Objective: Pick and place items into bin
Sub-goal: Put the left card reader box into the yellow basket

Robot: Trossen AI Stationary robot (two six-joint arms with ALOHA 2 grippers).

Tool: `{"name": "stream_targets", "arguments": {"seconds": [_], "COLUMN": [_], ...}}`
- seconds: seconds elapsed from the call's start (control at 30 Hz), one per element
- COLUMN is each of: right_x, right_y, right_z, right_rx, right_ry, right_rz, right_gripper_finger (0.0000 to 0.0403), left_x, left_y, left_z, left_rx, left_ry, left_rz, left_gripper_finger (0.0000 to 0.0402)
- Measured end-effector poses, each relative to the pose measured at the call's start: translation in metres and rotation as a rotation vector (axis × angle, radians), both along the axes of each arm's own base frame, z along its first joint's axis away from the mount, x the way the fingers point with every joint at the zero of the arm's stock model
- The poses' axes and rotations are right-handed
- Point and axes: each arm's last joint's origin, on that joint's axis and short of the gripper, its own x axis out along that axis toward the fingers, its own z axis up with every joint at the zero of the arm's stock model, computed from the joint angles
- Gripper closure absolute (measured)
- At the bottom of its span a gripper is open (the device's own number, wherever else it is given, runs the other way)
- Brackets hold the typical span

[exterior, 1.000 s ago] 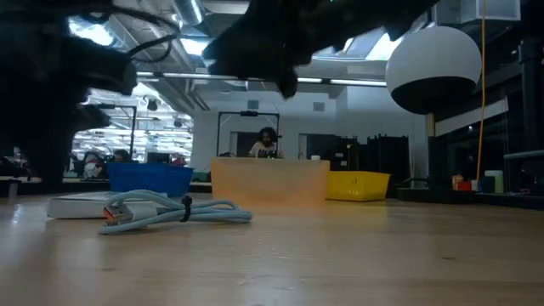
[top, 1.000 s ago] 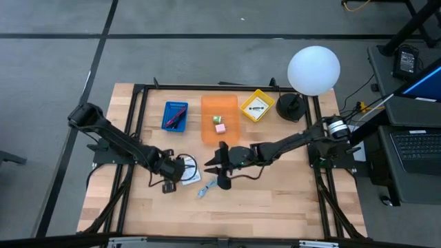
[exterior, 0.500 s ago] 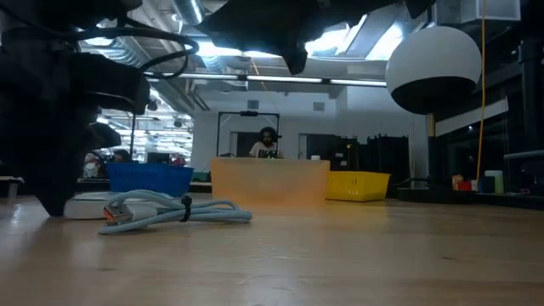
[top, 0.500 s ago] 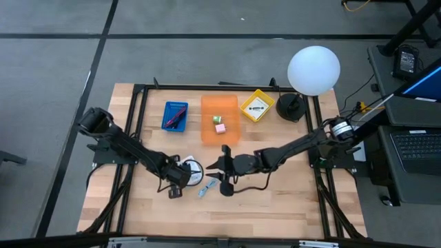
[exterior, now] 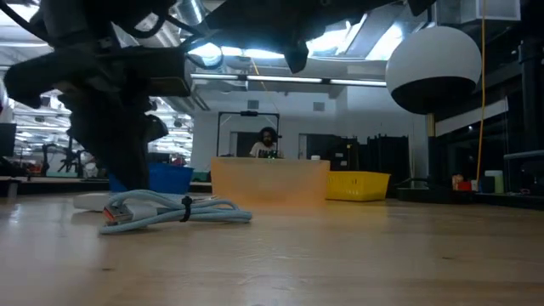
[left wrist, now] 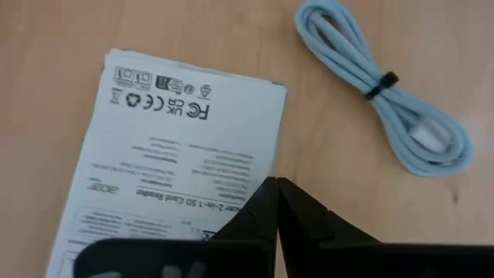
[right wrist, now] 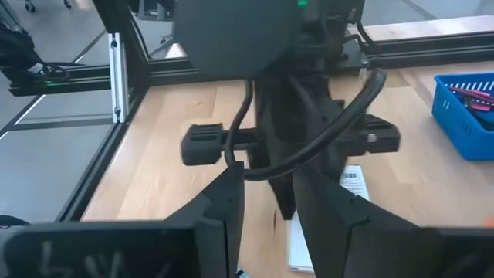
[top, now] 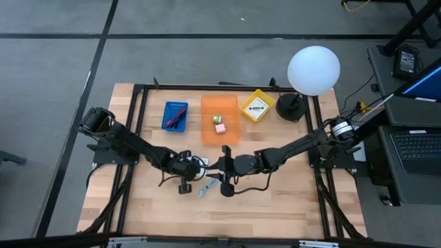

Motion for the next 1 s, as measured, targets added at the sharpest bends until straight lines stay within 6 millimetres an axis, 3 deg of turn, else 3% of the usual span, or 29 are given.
{"name": "stream_targets", "arguments": {"seconds": [0.23,0.53,0.8,1.0], "right_x": [0.0,0.0,-0.001,-0.001], "right_y": [0.0,0.0,0.0,-0.001], "right_z": [0.0,-0.001,-0.002,-0.002], "right_rx": [-0.002,-0.005,-0.008,-0.005], "right_ry": [0.002,0.015,0.025,0.027], "right_rz": [0.0,-0.001,-0.002,-0.004], "right_gripper_finger": [0.0297,0.0297,0.0297,0.0297], "left_x": [0.003,-0.017,-0.045,-0.044], "left_y": [0.009,0.011,0.021,0.029], "left_z": [0.01,0.043,0.022,0.018], "left_rx": [0.062,0.167,0.23,0.246], "left_ry": [0.038,0.087,0.175,0.17], "left_rz": [-0.077,-0.058,0.049,0.072], "left_gripper_finger": [0.04,0.04,0.04,0.04]}}
